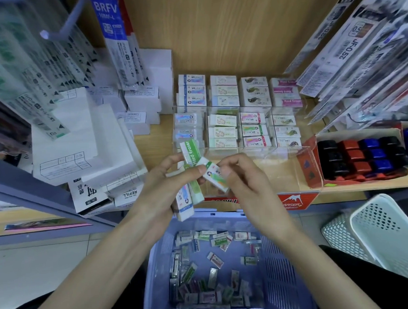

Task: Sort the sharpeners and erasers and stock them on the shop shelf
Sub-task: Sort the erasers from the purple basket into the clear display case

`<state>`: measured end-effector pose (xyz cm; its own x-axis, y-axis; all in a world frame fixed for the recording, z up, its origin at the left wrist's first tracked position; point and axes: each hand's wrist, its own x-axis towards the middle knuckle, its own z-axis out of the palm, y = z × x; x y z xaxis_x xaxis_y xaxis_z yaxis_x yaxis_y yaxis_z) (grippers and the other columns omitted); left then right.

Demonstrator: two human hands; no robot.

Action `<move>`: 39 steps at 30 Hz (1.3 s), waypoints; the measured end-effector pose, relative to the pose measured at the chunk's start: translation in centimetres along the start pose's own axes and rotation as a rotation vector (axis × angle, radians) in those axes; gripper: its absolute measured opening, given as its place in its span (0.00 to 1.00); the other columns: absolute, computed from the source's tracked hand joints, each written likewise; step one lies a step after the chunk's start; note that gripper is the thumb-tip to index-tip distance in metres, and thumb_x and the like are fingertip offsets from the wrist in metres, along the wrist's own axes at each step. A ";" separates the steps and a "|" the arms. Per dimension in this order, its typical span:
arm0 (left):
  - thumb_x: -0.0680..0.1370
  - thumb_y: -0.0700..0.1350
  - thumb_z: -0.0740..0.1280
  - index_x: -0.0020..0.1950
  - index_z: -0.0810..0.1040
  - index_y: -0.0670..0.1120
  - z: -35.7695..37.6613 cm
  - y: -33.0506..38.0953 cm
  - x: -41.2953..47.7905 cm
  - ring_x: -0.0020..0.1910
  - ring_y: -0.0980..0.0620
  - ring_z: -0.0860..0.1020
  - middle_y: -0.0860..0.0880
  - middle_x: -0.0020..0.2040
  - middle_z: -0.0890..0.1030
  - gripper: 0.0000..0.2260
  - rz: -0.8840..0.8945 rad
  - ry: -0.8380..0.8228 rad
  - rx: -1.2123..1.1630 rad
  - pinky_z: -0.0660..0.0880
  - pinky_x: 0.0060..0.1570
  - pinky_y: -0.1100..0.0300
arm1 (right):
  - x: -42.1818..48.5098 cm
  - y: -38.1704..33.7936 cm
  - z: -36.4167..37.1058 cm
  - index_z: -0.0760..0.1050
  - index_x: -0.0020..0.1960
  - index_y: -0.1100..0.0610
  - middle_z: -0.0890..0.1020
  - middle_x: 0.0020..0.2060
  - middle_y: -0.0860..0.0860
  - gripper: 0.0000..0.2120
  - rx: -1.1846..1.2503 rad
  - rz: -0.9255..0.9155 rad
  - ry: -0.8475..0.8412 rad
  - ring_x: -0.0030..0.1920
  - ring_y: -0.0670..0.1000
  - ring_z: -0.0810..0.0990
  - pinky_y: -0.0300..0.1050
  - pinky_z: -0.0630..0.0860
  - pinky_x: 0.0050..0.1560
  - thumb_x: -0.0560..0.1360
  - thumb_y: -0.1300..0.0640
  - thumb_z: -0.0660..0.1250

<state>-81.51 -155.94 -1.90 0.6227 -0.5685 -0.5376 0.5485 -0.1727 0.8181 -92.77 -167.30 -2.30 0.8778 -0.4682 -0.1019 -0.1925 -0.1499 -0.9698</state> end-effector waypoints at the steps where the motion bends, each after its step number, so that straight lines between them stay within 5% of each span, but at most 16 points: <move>1: 0.59 0.46 0.75 0.59 0.77 0.48 0.0 -0.1 0.1 0.47 0.46 0.82 0.44 0.45 0.85 0.28 -0.003 0.015 0.002 0.73 0.48 0.49 | -0.2 0.3 -0.2 0.74 0.52 0.52 0.78 0.43 0.51 0.05 -0.162 -0.054 0.000 0.40 0.43 0.74 0.34 0.71 0.43 0.79 0.52 0.62; 3: 0.60 0.46 0.76 0.58 0.78 0.50 0.1 -0.4 0.3 0.47 0.45 0.82 0.44 0.45 0.85 0.26 -0.006 0.044 0.018 0.71 0.46 0.50 | -0.4 1.0 -0.5 0.76 0.57 0.53 0.75 0.49 0.48 0.13 -0.490 -0.180 0.047 0.49 0.43 0.72 0.30 0.68 0.50 0.76 0.49 0.65; 5: 0.65 0.45 0.76 0.56 0.78 0.52 0.4 -0.5 0.4 0.46 0.46 0.82 0.45 0.46 0.85 0.21 0.004 0.056 0.054 0.73 0.44 0.54 | -0.5 1.1 -0.7 0.78 0.58 0.56 0.75 0.49 0.49 0.17 -0.563 -0.211 0.068 0.49 0.44 0.72 0.29 0.66 0.52 0.74 0.48 0.66; 10: 0.65 0.47 0.75 0.55 0.79 0.53 1.5 -0.4 0.4 0.46 0.48 0.83 0.49 0.49 0.84 0.18 0.042 0.038 0.084 0.75 0.38 0.57 | -0.8 -0.3 -1.8 0.73 0.62 0.48 0.75 0.40 0.43 0.20 -0.377 -0.023 0.026 0.44 0.37 0.72 0.25 0.67 0.45 0.72 0.54 0.72; 14: 0.62 0.48 0.75 0.52 0.80 0.53 2.5 -0.3 0.3 0.44 0.50 0.83 0.50 0.47 0.85 0.18 0.074 -0.014 0.058 0.76 0.39 0.57 | -0.9 -0.7 -2.1 0.66 0.60 0.35 0.76 0.36 0.48 0.26 -0.242 0.032 -0.025 0.36 0.41 0.73 0.29 0.70 0.42 0.71 0.54 0.73; 21: 0.64 0.50 0.72 0.58 0.77 0.45 3.3 0.1 1.0 0.49 0.41 0.82 0.44 0.50 0.84 0.23 0.046 0.017 -0.062 0.75 0.55 0.41 | -0.3 0.0 -2.7 0.72 0.53 0.53 0.79 0.32 0.55 0.15 0.301 0.169 0.115 0.36 0.51 0.78 0.44 0.74 0.42 0.71 0.64 0.72; 25: 0.66 0.49 0.70 0.57 0.78 0.46 3.5 0.3 1.2 0.38 0.50 0.82 0.47 0.44 0.85 0.20 0.061 0.013 -0.065 0.75 0.48 0.51 | 1.8 0.3 -4.4 0.71 0.50 0.53 0.83 0.32 0.52 0.13 0.461 0.199 0.389 0.33 0.48 0.81 0.39 0.76 0.37 0.72 0.66 0.69; 30: 0.68 0.47 0.69 0.58 0.78 0.46 3.6 0.2 1.3 0.37 0.54 0.82 0.47 0.48 0.85 0.19 0.041 -0.012 -0.067 0.78 0.38 0.59 | 6.3 1.3 -6.7 0.66 0.46 0.52 0.80 0.32 0.52 0.13 0.042 0.239 0.692 0.32 0.49 0.79 0.36 0.73 0.31 0.73 0.61 0.71; 36: 0.69 0.47 0.69 0.58 0.78 0.46 3.4 0.3 1.5 0.38 0.54 0.82 0.47 0.49 0.85 0.18 0.037 -0.004 -0.057 0.76 0.42 0.57 | 7.3 2.4 -7.3 0.75 0.43 0.68 0.75 0.28 0.58 0.16 -0.478 0.286 0.533 0.27 0.53 0.69 0.43 0.67 0.30 0.74 0.54 0.70; 39: 0.70 0.46 0.69 0.58 0.78 0.46 3.5 0.4 1.2 0.37 0.55 0.82 0.48 0.48 0.85 0.17 0.045 -0.042 -0.053 0.76 0.41 0.58 | 6.2 1.5 -7.7 0.80 0.46 0.63 0.78 0.36 0.56 0.13 -0.715 0.235 0.476 0.41 0.55 0.79 0.44 0.67 0.35 0.77 0.52 0.65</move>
<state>-82.47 -159.50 -1.54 0.6242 -0.6081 -0.4904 0.5496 -0.1043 0.8289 -91.02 -177.12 -2.64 0.5359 -0.8440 -0.0236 -0.7126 -0.4371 -0.5488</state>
